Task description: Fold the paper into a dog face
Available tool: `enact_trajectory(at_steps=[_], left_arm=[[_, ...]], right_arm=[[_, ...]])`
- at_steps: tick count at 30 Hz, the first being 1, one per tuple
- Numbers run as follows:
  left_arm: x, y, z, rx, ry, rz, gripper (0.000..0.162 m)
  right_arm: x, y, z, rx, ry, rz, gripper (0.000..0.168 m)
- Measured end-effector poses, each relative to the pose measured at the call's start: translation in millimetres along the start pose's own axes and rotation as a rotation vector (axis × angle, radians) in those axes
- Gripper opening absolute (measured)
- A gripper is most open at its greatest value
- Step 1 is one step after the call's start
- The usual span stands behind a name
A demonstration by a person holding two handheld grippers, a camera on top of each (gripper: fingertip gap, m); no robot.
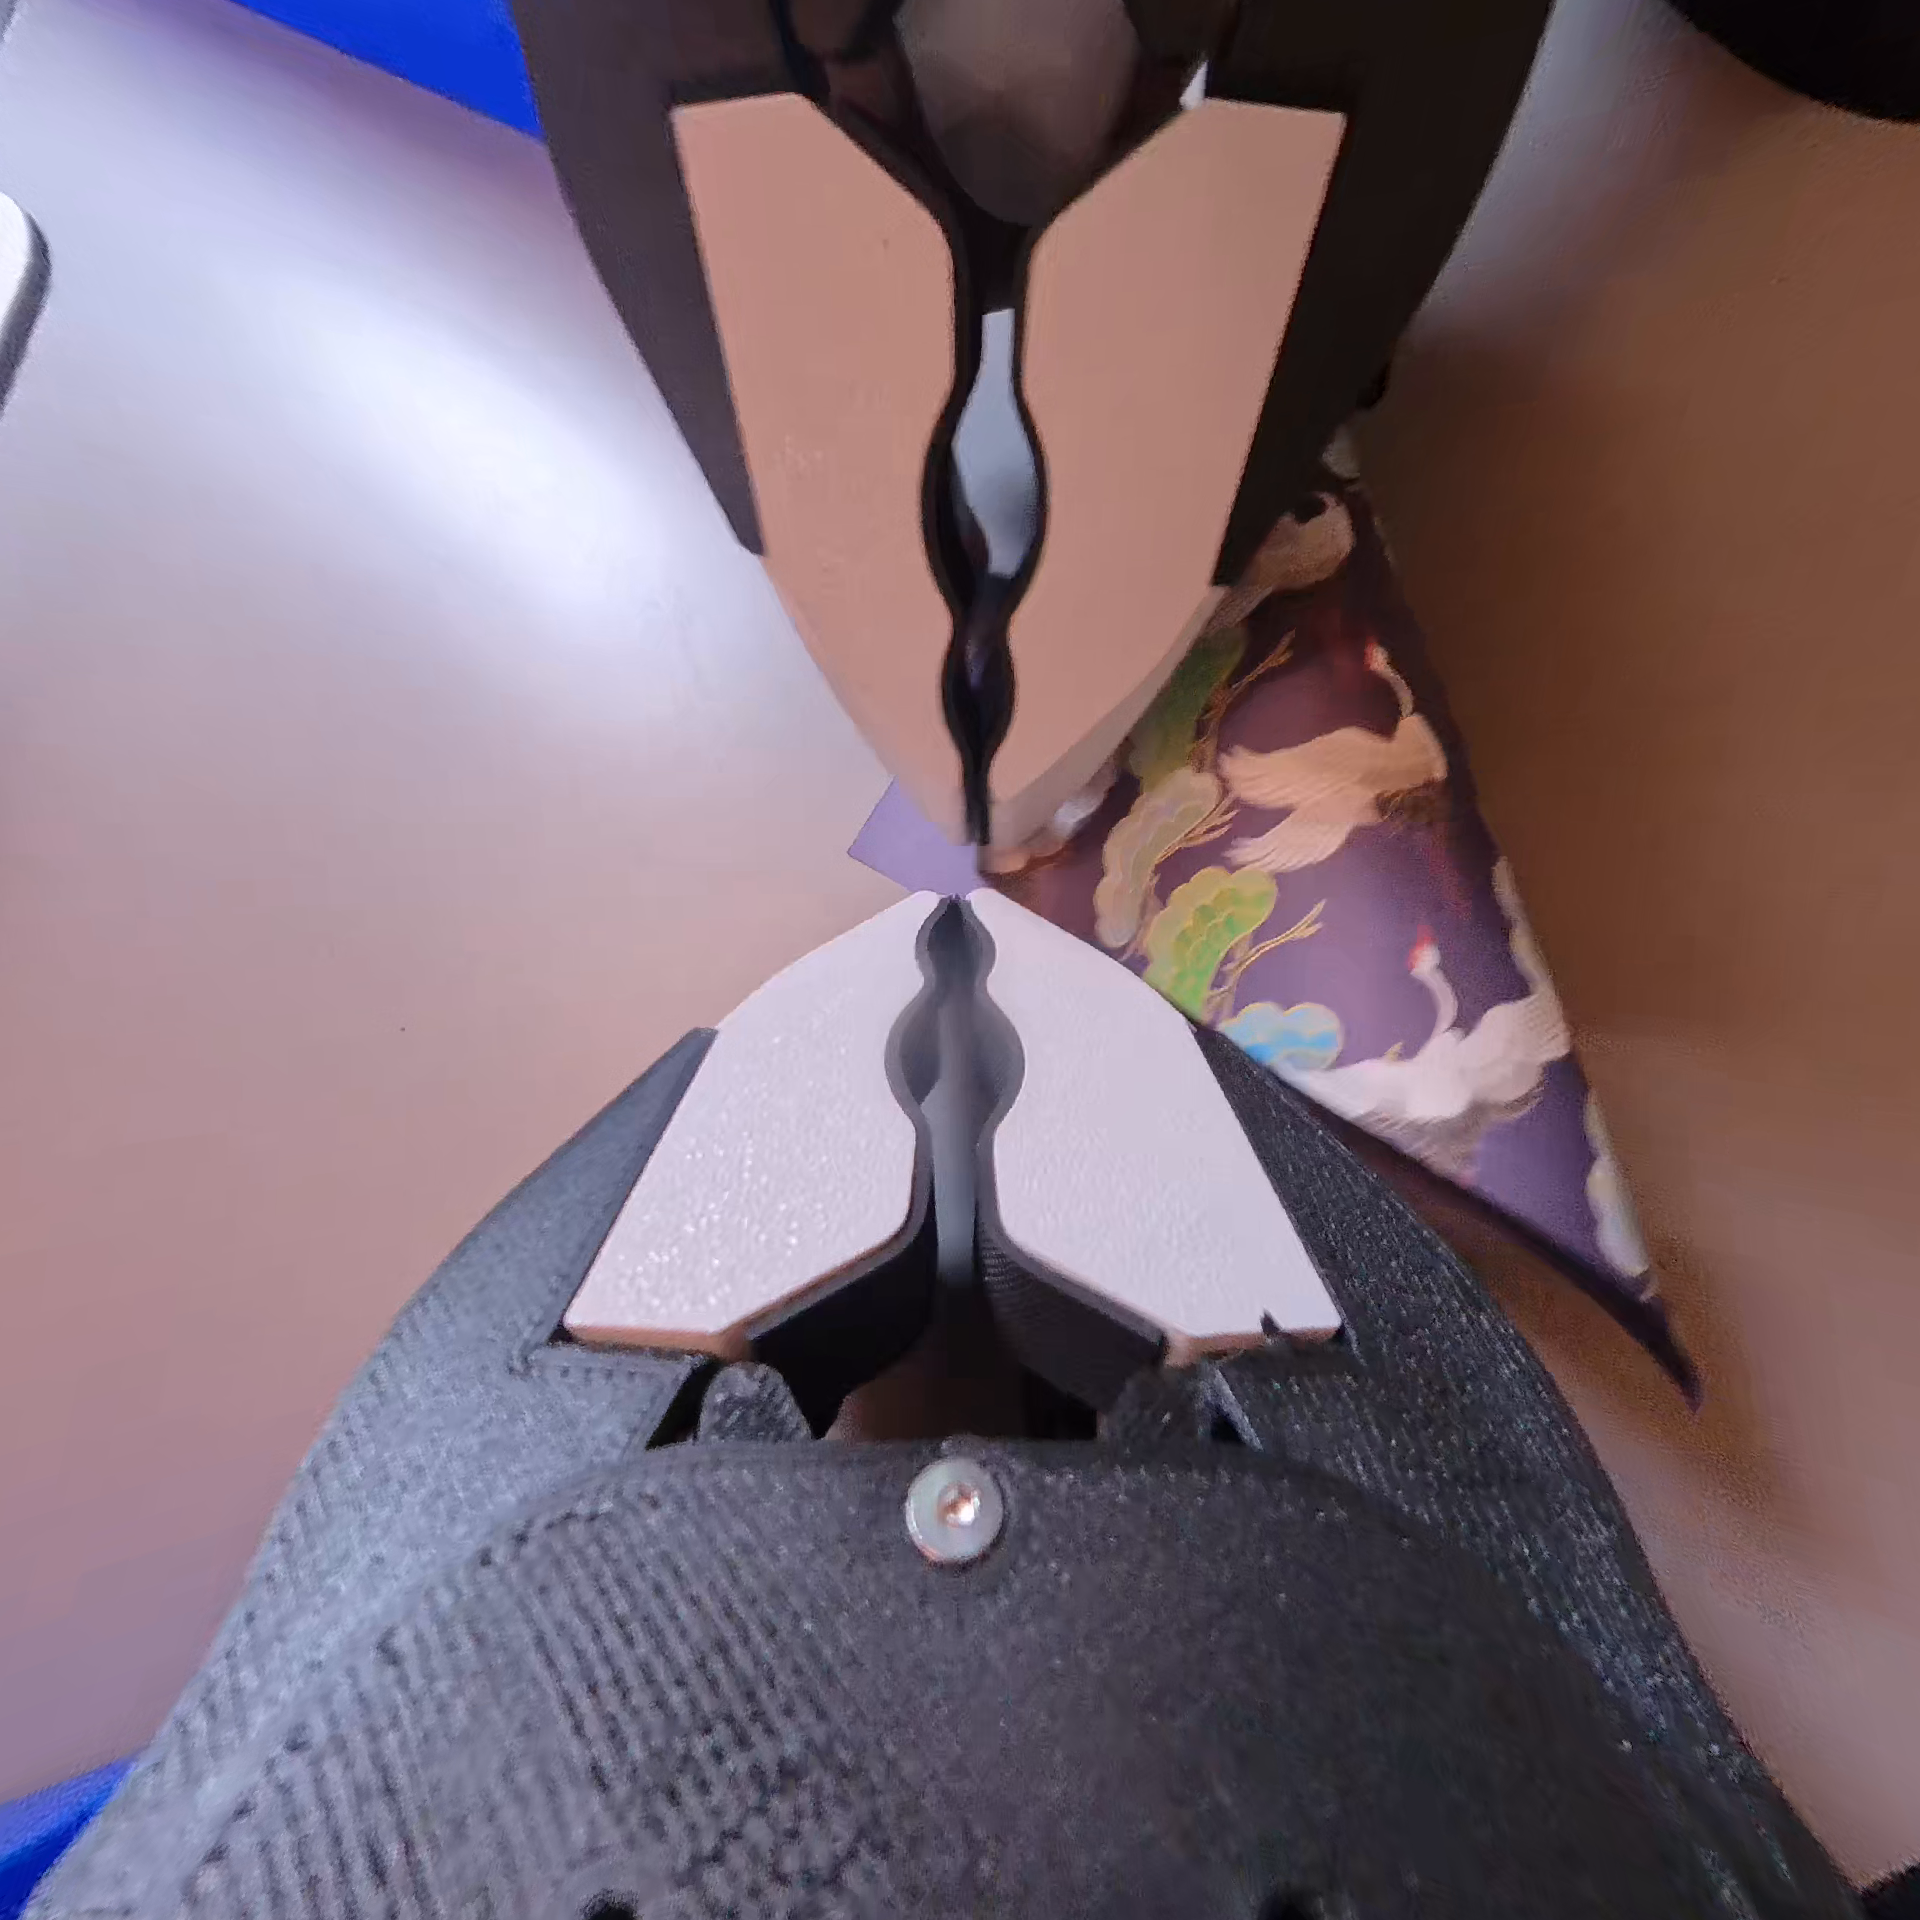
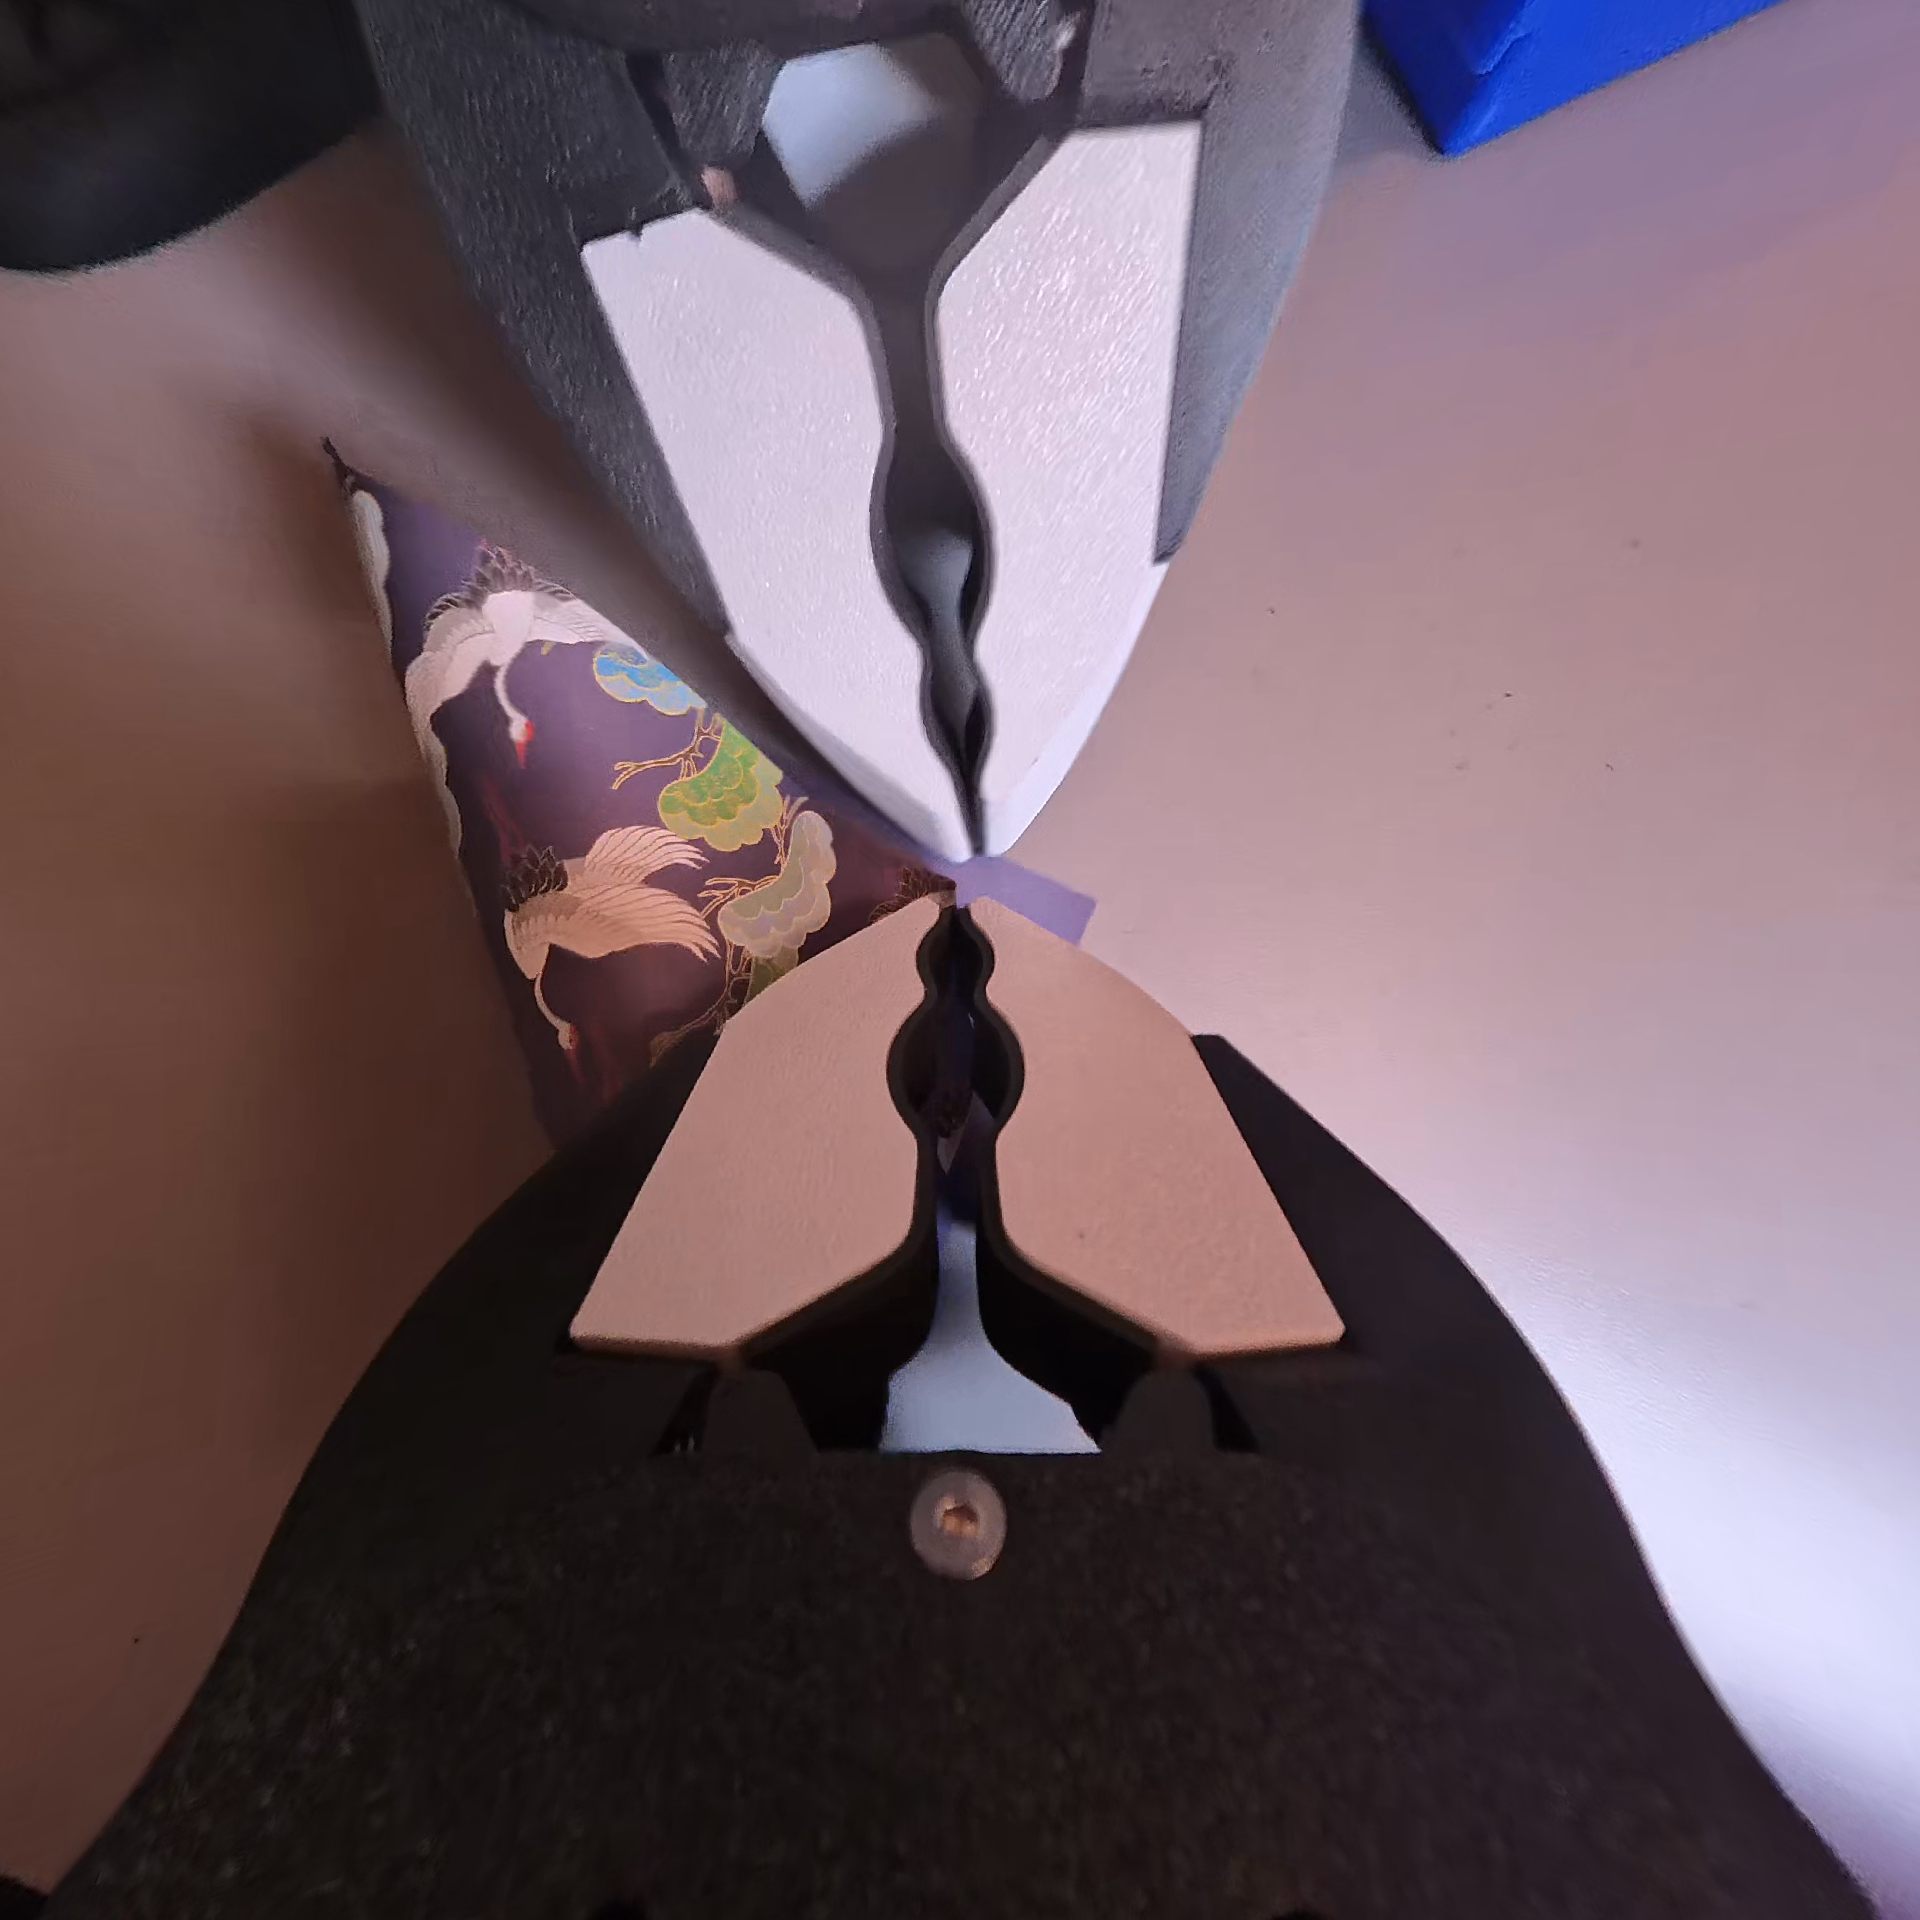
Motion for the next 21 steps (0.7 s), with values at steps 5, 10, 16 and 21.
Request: enact_trajectory(at_steps=[5,10,16,21], left_arm=[[0.7,-2.6,1.0,0.007,0.001,-0.022,0.0],[0.8,-2.5,1.1,0.001,-0.005,-0.023,0.0],[1.2,1.2,1.5,-0.001,-0.01,-0.006,0.0],[2.9,1.0,3.0,-0.017,-0.013,-0.025,0.0]], right_arm=[[1.0,-7.5,-2.5,0.01,0.014,-0.009,0.0],[1.6,-6.5,-3.8,-0.005,0.03,-0.017,0.0],[1.6,-6.4,-3.7,-0.002,0.034,-0.014,0.0],[1.9,-6.7,-3.2,-0.015,0.031,-0.018,0.0]])
Point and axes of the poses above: each gripper's, where its closed fingertips meet, x out along the fingers, z out of its top, y = z × x across the jaws, the point moved 1 cm from there along -x, back along the fingers, and after that the axes turned 2 degrees about x, right-handed, at the moved point
